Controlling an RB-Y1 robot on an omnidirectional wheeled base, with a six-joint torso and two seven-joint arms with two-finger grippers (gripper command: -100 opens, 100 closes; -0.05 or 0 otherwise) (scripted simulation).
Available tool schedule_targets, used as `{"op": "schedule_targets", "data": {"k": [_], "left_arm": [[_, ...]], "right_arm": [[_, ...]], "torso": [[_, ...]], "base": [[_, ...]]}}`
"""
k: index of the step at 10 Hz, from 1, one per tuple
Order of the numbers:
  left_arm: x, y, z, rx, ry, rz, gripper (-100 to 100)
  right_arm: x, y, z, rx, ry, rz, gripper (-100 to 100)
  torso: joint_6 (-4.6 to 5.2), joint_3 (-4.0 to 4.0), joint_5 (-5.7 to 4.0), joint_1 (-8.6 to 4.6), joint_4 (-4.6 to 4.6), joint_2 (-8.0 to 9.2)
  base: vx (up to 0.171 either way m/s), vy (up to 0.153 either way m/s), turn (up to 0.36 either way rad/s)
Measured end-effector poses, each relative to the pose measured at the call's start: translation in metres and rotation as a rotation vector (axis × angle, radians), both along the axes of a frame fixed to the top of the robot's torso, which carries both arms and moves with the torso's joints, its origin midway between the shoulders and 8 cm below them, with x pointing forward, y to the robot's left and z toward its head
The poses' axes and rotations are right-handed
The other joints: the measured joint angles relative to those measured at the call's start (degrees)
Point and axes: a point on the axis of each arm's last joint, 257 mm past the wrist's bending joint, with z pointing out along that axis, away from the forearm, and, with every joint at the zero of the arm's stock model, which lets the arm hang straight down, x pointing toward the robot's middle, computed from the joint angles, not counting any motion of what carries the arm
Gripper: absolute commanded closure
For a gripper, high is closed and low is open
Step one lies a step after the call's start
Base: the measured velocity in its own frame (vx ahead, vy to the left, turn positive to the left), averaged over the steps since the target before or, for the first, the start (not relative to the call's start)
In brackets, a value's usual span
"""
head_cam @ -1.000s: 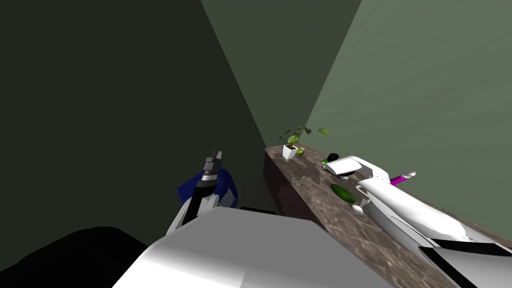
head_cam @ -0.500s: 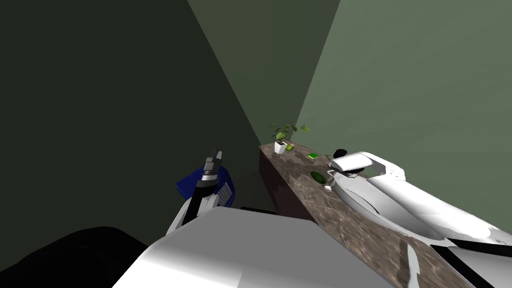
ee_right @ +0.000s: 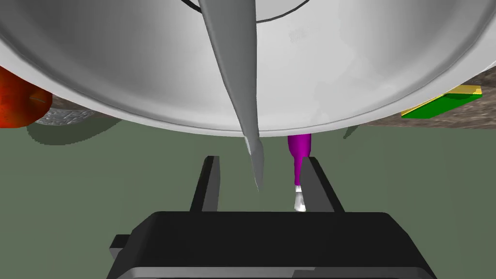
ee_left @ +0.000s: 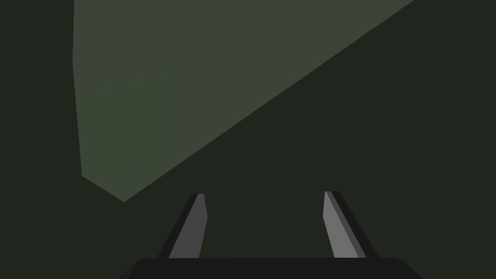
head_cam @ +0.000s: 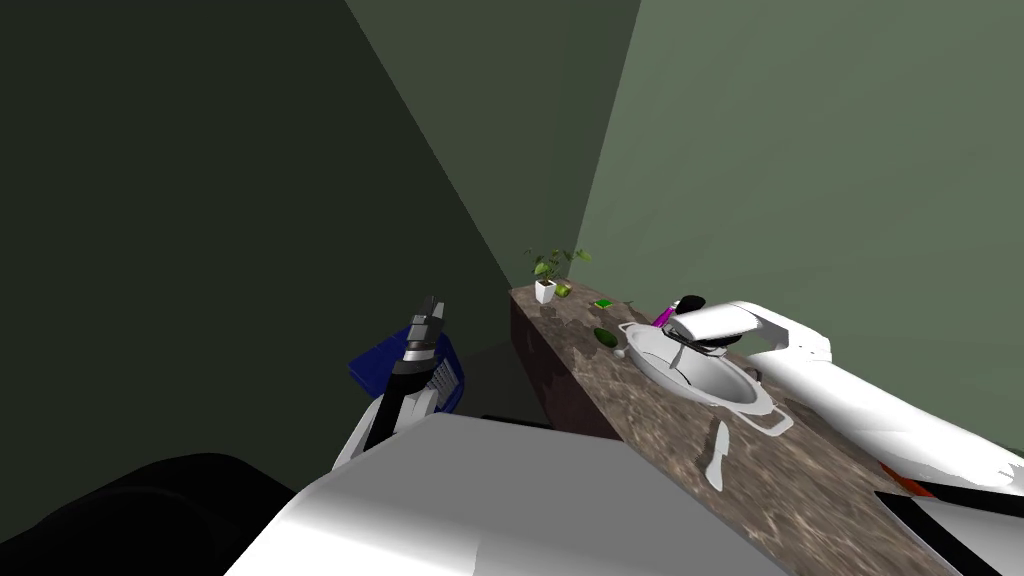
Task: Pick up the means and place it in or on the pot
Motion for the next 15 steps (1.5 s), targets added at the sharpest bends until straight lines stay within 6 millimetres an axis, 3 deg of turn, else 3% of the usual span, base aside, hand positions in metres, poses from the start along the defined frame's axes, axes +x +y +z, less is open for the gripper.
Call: {"op": "schedule_targets", "data": {"k": [3,4,5,11,12,15], "left_arm": [[0.000,0.000,0.000,0.000,0.000,0.000,0],[0.000,0.000,0.000,0.000,0.000,0.000,0],[0.000,0.000,0.000,0.000,0.000,0.000,0],[0.000,0.000,0.000,0.000,0.000,0.000,0],[0.000,0.000,0.000,0.000,0.000,0.000,0],[0.000,0.000,0.000,0.000,0.000,0.000,0]], "right_arm": [[0.000,0.000,0.000,0.000,0.001,-0.001,-100],[-0.001,-0.001,0.000,-0.001,0.002,-0.002,0],[-0.001,-0.001,0.000,-0.001,0.002,-0.002,-100],[-0.001,0.012,0.050,0.001,-0.004,0.012,-100],[-0.001,0.012,0.051,0.001,-0.002,0.012,0],[-0.001,0.012,0.051,0.001,-0.002,0.012,0]], "torso": [[-0.04,-0.13,0.05,0.17,-0.05,-0.22],[-0.11,-0.16,0.06,0.22,-0.06,-0.26],[-0.12,-0.18,0.07,0.25,-0.07,-0.29],[-0.11,-0.22,0.07,0.22,-0.08,-0.37],[-0.12,-0.21,0.05,0.23,-0.09,-0.35],[-0.12,-0.20,0.06,0.26,-0.08,-0.32]], "base": [[-0.001,-0.001,-0.005],[0.000,0.000,0.000],[0.012,-0.012,-0.030],[0.015,-0.014,-0.019],[0.000,0.000,0.000],[0.000,0.000,0.000]]}}
